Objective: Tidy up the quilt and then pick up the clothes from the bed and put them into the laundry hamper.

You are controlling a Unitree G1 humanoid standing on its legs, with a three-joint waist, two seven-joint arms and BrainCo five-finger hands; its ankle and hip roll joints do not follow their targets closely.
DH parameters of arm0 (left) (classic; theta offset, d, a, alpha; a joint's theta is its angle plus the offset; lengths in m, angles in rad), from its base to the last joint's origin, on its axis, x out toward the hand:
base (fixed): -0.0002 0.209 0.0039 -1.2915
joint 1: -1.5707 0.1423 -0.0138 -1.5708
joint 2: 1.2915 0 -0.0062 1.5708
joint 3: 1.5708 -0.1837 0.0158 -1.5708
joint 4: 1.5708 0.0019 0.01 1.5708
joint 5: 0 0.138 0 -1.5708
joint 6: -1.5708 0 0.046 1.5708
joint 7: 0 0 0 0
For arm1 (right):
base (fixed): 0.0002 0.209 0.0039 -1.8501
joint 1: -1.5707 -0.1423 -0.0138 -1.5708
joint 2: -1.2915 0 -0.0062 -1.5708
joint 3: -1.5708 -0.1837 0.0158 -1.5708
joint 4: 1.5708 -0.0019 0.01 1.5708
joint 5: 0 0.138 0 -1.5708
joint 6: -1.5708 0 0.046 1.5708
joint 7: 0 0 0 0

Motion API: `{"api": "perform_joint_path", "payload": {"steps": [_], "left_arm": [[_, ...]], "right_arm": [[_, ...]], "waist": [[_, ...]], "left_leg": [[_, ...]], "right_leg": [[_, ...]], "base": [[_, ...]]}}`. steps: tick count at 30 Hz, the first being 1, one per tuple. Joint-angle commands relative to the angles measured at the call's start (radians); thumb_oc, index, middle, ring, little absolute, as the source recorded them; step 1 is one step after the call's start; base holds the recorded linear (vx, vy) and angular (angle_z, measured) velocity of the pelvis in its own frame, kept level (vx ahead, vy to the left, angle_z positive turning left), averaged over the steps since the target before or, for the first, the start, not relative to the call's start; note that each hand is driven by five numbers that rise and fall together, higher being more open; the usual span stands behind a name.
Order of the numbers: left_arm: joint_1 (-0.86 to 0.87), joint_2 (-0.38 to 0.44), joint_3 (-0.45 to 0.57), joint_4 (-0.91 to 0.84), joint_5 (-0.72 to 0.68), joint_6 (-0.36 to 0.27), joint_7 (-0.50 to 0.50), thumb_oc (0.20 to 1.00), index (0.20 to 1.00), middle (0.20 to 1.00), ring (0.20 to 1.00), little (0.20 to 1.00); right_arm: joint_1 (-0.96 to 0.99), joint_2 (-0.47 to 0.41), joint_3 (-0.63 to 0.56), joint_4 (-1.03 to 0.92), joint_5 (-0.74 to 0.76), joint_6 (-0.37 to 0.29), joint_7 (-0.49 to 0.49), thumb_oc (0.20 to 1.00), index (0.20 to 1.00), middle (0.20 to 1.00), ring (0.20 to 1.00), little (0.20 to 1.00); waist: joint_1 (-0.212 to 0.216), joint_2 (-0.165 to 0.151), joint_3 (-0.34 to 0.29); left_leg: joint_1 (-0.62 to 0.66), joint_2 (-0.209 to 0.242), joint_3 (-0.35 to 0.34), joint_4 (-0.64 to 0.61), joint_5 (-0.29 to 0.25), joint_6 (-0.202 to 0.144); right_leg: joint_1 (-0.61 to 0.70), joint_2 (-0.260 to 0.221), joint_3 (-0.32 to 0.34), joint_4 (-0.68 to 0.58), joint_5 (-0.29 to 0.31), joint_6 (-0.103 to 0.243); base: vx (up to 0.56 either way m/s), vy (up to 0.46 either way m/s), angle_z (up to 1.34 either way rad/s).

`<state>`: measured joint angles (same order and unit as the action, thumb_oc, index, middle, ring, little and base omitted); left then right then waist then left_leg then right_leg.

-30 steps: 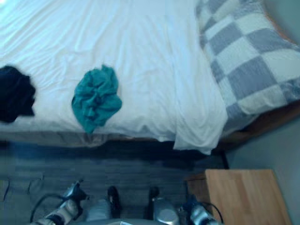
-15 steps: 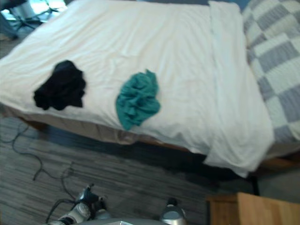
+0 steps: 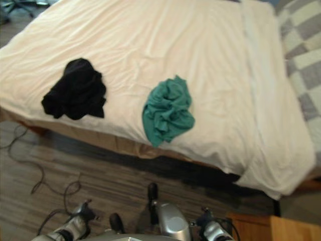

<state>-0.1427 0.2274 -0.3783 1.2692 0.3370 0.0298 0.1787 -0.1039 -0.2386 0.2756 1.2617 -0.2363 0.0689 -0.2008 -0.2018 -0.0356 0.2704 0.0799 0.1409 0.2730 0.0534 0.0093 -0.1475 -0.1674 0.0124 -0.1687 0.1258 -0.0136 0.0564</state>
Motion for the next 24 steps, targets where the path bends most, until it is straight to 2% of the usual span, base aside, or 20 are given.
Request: {"api": "perform_joint_path", "payload": {"steps": [1, 2, 3, 4, 5, 6, 7, 8, 9, 11, 12, 14, 16, 18, 19, 20, 21, 22, 23, 24], "left_arm": [[-0.038, 0.024, 0.004, -0.033, -0.001, -0.004, 0.027, 1.0, 1.0, 1.0, 1.0, 1.0], [-0.045, 0.022, -0.001, -0.053, -0.016, -0.007, 0.043, 1.0, 1.0, 1.0, 1.0, 1.0], [-0.046, 0.022, -0.002, -0.053, -0.016, -0.007, 0.043, 1.0, 1.0, 1.0, 1.0, 1.0], [-0.049, 0.02, 0.005, -0.064, -0.042, -0.01, 0.056, 1.0, 1.0, 1.0, 1.0, 1.0], [-0.059, 0.013, 0.007, -0.069, -0.06, -0.011, 0.064, 1.0, 1.0, 1.0, 1.0, 1.0], [-0.064, 0.008, 0.004, -0.073, -0.056, -0.018, 0.063, 1.0, 1.0, 1.0, 1.0, 1.0], [-0.069, 0.005, -0.004, -0.075, -0.047, -0.023, 0.065, 1.0, 1.0, 1.0, 1.0, 1.0], [-0.075, 0.006, -0.013, -0.075, -0.042, -0.027, 0.065, 1.0, 1.0, 1.0, 1.0, 1.0], [-0.075, 0.006, -0.013, -0.075, -0.042, -0.027, 0.065, 1.0, 1.0, 1.0, 1.0, 1.0], [-0.092, -0.005, -0.041, -0.066, -0.039, -0.033, 0.069, 1.0, 1.0, 1.0, 1.0, 1.0], [-0.099, -0.014, -0.057, -0.071, -0.039, -0.043, 0.066, 1.0, 1.0, 1.0, 1.0, 1.0], [-0.11, -0.028, -0.084, -0.091, -0.035, -0.052, 0.057, 1.0, 1.0, 1.0, 1.0, 1.0], [-0.127, -0.029, -0.108, -0.111, -0.016, -0.057, 0.051, 1.0, 1.0, 1.0, 1.0, 1.0], [-0.148, -0.018, -0.103, -0.116, -0.022, -0.05, 0.062, 1.0, 1.0, 1.0, 1.0, 1.0], [-0.156, -0.007, -0.094, -0.11, -0.026, -0.046, 0.064, 1.0, 1.0, 1.0, 1.0, 1.0], [-0.151, 0.001, -0.086, -0.106, -0.03, -0.044, 0.064, 1.0, 1.0, 1.0, 1.0, 1.0], [-0.138, 0.011, -0.074, -0.099, -0.025, -0.043, 0.063, 1.0, 1.0, 1.0, 1.0, 1.0], [-0.126, 0.018, -0.067, -0.087, -0.016, -0.036, 0.062, 1.0, 1.0, 1.0, 1.0, 1.0], [-0.126, 0.019, -0.067, -0.087, -0.015, -0.036, 0.062, 1.0, 1.0, 1.0, 1.0, 1.0], [-0.106, 0.025, -0.066, -0.073, -0.009, -0.033, 0.059, 1.0, 1.0, 1.0, 1.0, 1.0]], "right_arm": [[-0.011, -0.062, 0.055, 0.034, -0.026, 0.018, -0.025, 1.0, 1.0, 1.0, 1.0, 1.0], [-0.017, -0.069, 0.052, 0.03, -0.017, 0.016, -0.036, 1.0, 1.0, 1.0, 1.0, 1.0], [-0.018, -0.068, 0.051, 0.03, -0.017, 0.016, -0.036, 1.0, 1.0, 1.0, 1.0, 1.0], [-0.023, -0.067, 0.044, 0.026, -0.007, 0.014, -0.042, 1.0, 1.0, 1.0, 1.0, 1.0], [-0.034, -0.064, 0.038, 0.017, 0.004, 0.015, -0.046, 1.0, 1.0, 1.0, 1.0, 1.0], [-0.054, -0.061, 0.04, 0.002, 0.007, 0.01, -0.046, 1.0, 1.0, 1.0, 1.0, 1.0], [-0.068, -0.061, 0.043, -0.011, 0.007, 0.002, -0.046, 1.0, 1.0, 1.0, 1.0, 1.0], [-0.076, -0.063, 0.044, -0.024, 0.007, -0.004, -0.044, 1.0, 1.0, 1.0, 1.0, 1.0], [-0.075, -0.063, 0.044, -0.025, 0.007, -0.004, -0.044, 1.0, 1.0, 1.0, 1.0, 1.0], [-0.073, -0.064, 0.042, -0.054, 0.004, -0.016, -0.054, 1.0, 1.0, 1.0, 1.0, 1.0], [-0.069, -0.061, 0.049, -0.07, 0.0, -0.032, -0.056, 1.0, 1.0, 1.0, 1.0, 1.0], [-0.067, -0.052, 0.06, -0.078, -0.014, -0.033, -0.053, 1.0, 1.0, 1.0, 1.0, 1.0], [-0.065, -0.037, 0.068, -0.075, -0.049, -0.031, -0.047, 1.0, 1.0, 1.0, 1.0, 1.0], [-0.095, 0.0, 0.101, -0.079, -0.072, -0.02, -0.043, 1.0, 1.0, 1.0, 1.0, 1.0], [-0.114, 0.017, 0.115, -0.083, -0.078, -0.02, -0.038, 1.0, 1.0, 1.0, 1.0, 1.0], [-0.128, 0.027, 0.13, -0.089, -0.082, -0.022, -0.032, 1.0, 1.0, 1.0, 1.0, 1.0], [-0.139, 0.037, 0.153, -0.1, -0.093, -0.027, -0.02, 1.0, 1.0, 1.0, 1.0, 1.0], [-0.145, 0.045, 0.171, -0.104, -0.102, -0.028, -0.013, 1.0, 1.0, 1.0, 1.0, 1.0], [-0.145, 0.045, 0.171, -0.104, -0.102, -0.028, -0.013, 1.0, 1.0, 1.0, 1.0, 1.0], [-0.146, 0.049, 0.18, -0.109, -0.104, -0.034, -0.011, 1.0, 1.0, 1.0, 1.0, 1.0]], "waist": [[0.02, -0.037, 0.027], [0.035, -0.05, 0.038], [0.034, -0.051, 0.036], [0.039, -0.05, 0.039], [0.036, -0.048, 0.038], [0.026, -0.023, 0.014], [0.023, -0.005, 0.0], [0.018, 0.01, -0.014], [0.019, 0.009, -0.014], [0.012, 0.026, -0.039], [0.012, 0.025, -0.044], [0.016, 0.035, -0.056], [0.008, 0.039, -0.066], [0.025, 0.012, -0.061], [0.038, -0.003, -0.057], [0.055, -0.003, -0.049], [0.08, 0.003, -0.043], [0.099, 0.005, -0.04], [0.098, 0.004, -0.041], [0.101, 0.004, -0.037]], "left_leg": [[-0.16, -0.034, 0.036, 0.611, -0.025, -0.046], [-0.227, -0.004, 0.033, 0.69, -0.028, -0.047], [-0.232, -0.005, 0.032, 0.691, -0.027, -0.046], [-0.25, 0.046, 0.051, 0.682, -0.04, -0.04], [-0.232, 0.086, 0.066, 0.605, -0.044, -0.031], [-0.147, 0.12, 0.083, 0.352, -0.057, -0.011], [-0.1, 0.112, 0.086, 0.161, -0.045, -0.01], [-0.08, 0.126, 0.068, 0.047, -0.014, -0.02], [-0.074, 0.124, 0.071, 0.038, -0.01, -0.02], [-0.061, 0.2, -0.027, -0.094, 0.076, -0.051], [-0.064, 0.218, -0.068, -0.091, 0.082, -0.058], [-0.064, 0.19, -0.149, -0.067, 0.029, -0.057], [-0.054, 0.156, -0.138, -0.082, 0.0, -0.058], [-0.04, 0.098, -0.119, -0.105, -0.022, -0.035], [-0.033, 0.079, -0.09, -0.116, -0.028, -0.023], [-0.022, 0.072, -0.066, -0.12, -0.034, -0.012], [-0.014, 0.061, -0.033, -0.125, -0.036, 0.001], [-0.013, 0.05, -0.016, -0.13, -0.034, 0.012], [-0.016, 0.049, -0.017, -0.13, -0.032, 0.012], [-0.016, 0.035, -0.007, -0.138, -0.03, 0.022]], "right_leg": [[0.125, -0.047, 0.023, -0.139, -0.003, -0.012], [0.156, -0.055, 0.029, -0.162, -0.005, -0.015], [0.152, -0.056, 0.028, -0.163, -0.003, -0.015], [0.172, -0.062, 0.037, -0.18, -0.003, -0.007], [0.175, -0.076, 0.051, -0.189, -0.004, 0.005], [0.165, -0.097, 0.081, -0.2, -0.009, 0.039], [0.153, -0.115, 0.102, -0.198, -0.009, 0.059], [0.139, -0.126, 0.119, -0.195, -0.008, 0.072], [0.14, -0.127, 0.121, -0.195, -0.009, 0.073], [0.142, -0.171, 0.179, -0.188, -0.024, 0.094], [0.155, -0.187, 0.189, -0.191, -0.03, 0.104], [0.159, -0.213, 0.212, -0.189, -0.03, 0.123], [0.156, -0.254, 0.209, -0.183, -0.007, 0.15], [0.108, -0.303, 0.213, -0.17, 0.082, 0.188], [0.077, -0.324, 0.194, -0.171, 0.138, 0.191], [0.056, -0.327, 0.151, -0.167, 0.144, 0.178], [0.035, -0.328, 0.055, -0.147, 0.12, 0.161], [0.035, -0.318, -0.007, -0.108, 0.09, 0.145], [0.032, -0.32, -0.007, -0.108, 0.091, 0.145], [0.039, -0.278, -0.009, -0.054, 0.055, 0.135]], "base": [[0.2, -0.027, -0.01], [0.11, -0.008, -0.17], [0.12, 0.073, -0.47], [0.14, 0.174, -0.75], [0.28, 0.465, -1.03], [0.27, 0.613, -1.15], [0.25, 0.69, -1.11], [0.13, 0.401, -1.09], [0.13, 0.411, -0.73], [0.25, 0.697, -0.44], [0.29, 0.723, -0.25], [0.17, 0.54, -0.34], [0.11, 0.585, -0.38], [-0.02, 0.508, -0.05], [-0.1, 0.414, -0.19], [-0.15, 0.43, -0.48], [-0.15, 0.402, -0.79], [-0.12, 0.272, -0.87], [-0.1, 0.245, -0.88], [-0.07, 0.21, -0.55]]}}
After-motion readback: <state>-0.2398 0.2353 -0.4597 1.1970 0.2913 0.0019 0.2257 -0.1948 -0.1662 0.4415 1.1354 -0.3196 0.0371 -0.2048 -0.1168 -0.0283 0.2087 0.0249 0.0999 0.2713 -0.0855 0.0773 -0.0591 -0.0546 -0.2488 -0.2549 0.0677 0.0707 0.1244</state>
